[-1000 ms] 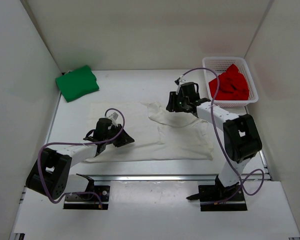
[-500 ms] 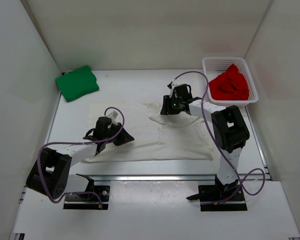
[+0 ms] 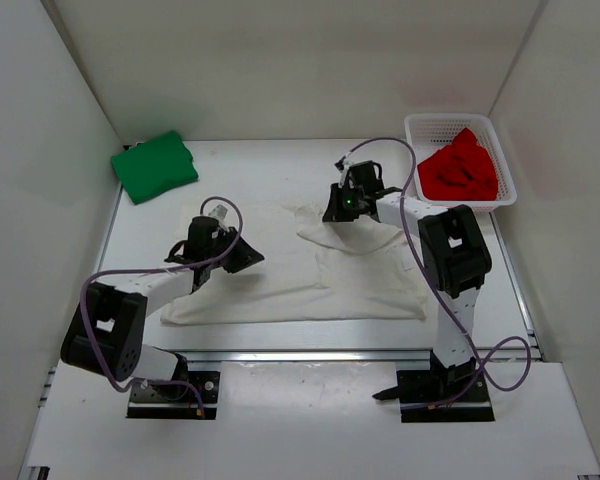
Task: Fold and stack the t-shirts
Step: Grap the side of the flattened tshirt furthest away from the robot with both arms
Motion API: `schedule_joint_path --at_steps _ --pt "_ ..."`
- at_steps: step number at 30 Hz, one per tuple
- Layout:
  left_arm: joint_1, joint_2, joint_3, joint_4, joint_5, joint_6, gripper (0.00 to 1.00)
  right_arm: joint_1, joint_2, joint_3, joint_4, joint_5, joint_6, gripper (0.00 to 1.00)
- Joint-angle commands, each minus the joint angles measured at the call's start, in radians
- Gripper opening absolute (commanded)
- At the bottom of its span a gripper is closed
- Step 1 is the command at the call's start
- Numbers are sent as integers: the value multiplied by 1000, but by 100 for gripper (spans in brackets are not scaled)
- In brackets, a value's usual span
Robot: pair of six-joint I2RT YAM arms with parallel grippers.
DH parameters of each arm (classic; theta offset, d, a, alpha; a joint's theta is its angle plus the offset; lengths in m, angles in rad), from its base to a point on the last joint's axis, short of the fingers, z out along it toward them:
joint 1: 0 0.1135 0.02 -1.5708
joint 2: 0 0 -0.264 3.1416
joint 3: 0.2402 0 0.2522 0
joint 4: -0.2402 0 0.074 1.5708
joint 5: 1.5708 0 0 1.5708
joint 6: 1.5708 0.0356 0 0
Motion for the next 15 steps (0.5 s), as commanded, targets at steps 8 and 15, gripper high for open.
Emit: schedule_joint_path --at_steps 8,15 --pt "153 196 220 16 -63 -59 25 -206 23 248 -65 44 -19 0" --pt "297 273 364 -78 -205 -17 33 -247 170 478 -210 137 -53 0"
